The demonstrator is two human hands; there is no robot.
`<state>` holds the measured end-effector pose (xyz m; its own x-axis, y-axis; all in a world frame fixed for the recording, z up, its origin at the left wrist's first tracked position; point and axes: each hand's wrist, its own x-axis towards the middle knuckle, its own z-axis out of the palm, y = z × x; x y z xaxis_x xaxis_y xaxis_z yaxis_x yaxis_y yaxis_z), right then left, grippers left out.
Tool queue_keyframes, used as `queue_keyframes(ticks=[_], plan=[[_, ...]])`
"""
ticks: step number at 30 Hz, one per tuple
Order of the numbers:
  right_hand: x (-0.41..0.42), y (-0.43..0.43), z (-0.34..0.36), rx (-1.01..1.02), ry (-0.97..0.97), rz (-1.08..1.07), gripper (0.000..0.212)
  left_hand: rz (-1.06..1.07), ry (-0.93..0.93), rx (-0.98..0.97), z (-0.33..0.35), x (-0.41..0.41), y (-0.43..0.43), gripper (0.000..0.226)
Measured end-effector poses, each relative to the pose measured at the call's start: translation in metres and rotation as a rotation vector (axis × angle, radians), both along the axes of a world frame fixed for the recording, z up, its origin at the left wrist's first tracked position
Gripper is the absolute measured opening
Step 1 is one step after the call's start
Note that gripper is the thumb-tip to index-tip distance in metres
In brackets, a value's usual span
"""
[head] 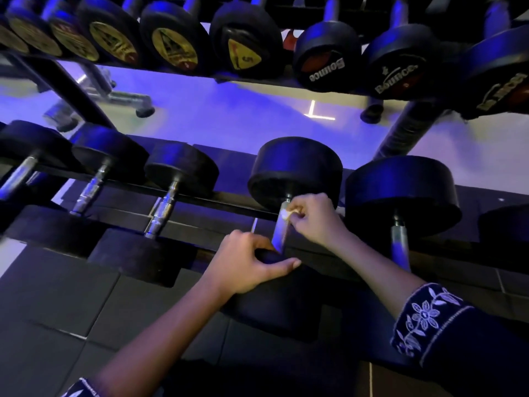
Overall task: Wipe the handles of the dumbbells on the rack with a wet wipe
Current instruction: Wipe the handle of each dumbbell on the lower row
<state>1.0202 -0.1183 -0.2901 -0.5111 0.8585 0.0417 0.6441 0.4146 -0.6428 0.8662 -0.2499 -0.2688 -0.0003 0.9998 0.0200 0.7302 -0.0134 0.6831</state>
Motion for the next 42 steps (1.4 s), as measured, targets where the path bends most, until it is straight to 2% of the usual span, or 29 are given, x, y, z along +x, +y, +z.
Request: queue_keyframes(ticks=[2, 4, 6, 9, 11, 15, 16, 18, 20, 22, 24, 28, 33, 36, 39, 42], plan=[[0.001, -0.021, -0.005, -0.162, 0.065, 0.131, 0.015, -0.002, -0.01, 0.023, 0.001, -0.001, -0.001, 0.052], [0.005, -0.033, -0.009, -0.283, 0.104, 0.155, 0.013, -0.012, 0.001, 0.044, 0.002, -0.002, 0.0, 0.046], [0.008, -0.025, -0.012, -0.242, 0.11, 0.051, 0.011, -0.023, 0.012, 0.051, 0.002, -0.001, -0.001, 0.046], [0.003, -0.009, -0.012, -0.116, 0.164, -0.149, 0.008, -0.018, 0.032, 0.046, 0.001, 0.001, 0.0, 0.06], [0.001, -0.008, -0.01, -0.123, 0.23, -0.224, 0.01, -0.013, 0.059, 0.044, 0.001, 0.001, 0.002, 0.065], [0.004, -0.043, -0.01, -0.325, 0.223, -0.095, 0.01, -0.008, 0.026, 0.046, 0.0, -0.001, 0.0, 0.054], [0.005, -0.048, -0.01, -0.362, 0.273, -0.131, 0.01, -0.004, 0.019, 0.049, 0.0, -0.001, 0.0, 0.053], [0.005, -0.04, -0.011, -0.407, 0.408, -0.344, 0.009, 0.002, 0.034, 0.049, 0.0, -0.001, 0.001, 0.059], [0.004, -0.022, -0.012, -0.406, 0.475, -0.494, 0.015, 0.002, 0.046, 0.034, 0.0, -0.001, 0.002, 0.065], [0.001, -0.014, -0.014, -0.339, 0.412, -0.485, 0.02, -0.003, 0.048, 0.025, -0.001, -0.002, 0.001, 0.067], [-0.005, -0.026, -0.014, -0.291, 0.331, -0.394, 0.015, 0.007, 0.057, 0.023, -0.002, -0.002, 0.0, 0.068], [-0.003, -0.047, -0.01, -0.299, 0.213, -0.244, 0.015, 0.018, 0.029, 0.028, -0.003, -0.003, 0.002, 0.057], [-0.009, -0.024, -0.013, -0.237, 0.322, -0.393, 0.019, 0.01, 0.039, 0.024, -0.004, -0.003, 0.002, 0.064], [-0.009, -0.037, -0.014, -0.225, 0.233, -0.337, 0.014, 0.015, 0.027, 0.016, -0.003, -0.003, 0.002, 0.06], [-0.003, -0.047, -0.01, -0.27, 0.237, -0.267, 0.011, 0.017, 0.015, 0.007, -0.004, -0.004, 0.003, 0.052], [-0.004, -0.033, -0.005, -0.262, 0.345, -0.419, 0.012, 0.021, 0.018, 0.0, -0.002, -0.002, 0.002, 0.057]])
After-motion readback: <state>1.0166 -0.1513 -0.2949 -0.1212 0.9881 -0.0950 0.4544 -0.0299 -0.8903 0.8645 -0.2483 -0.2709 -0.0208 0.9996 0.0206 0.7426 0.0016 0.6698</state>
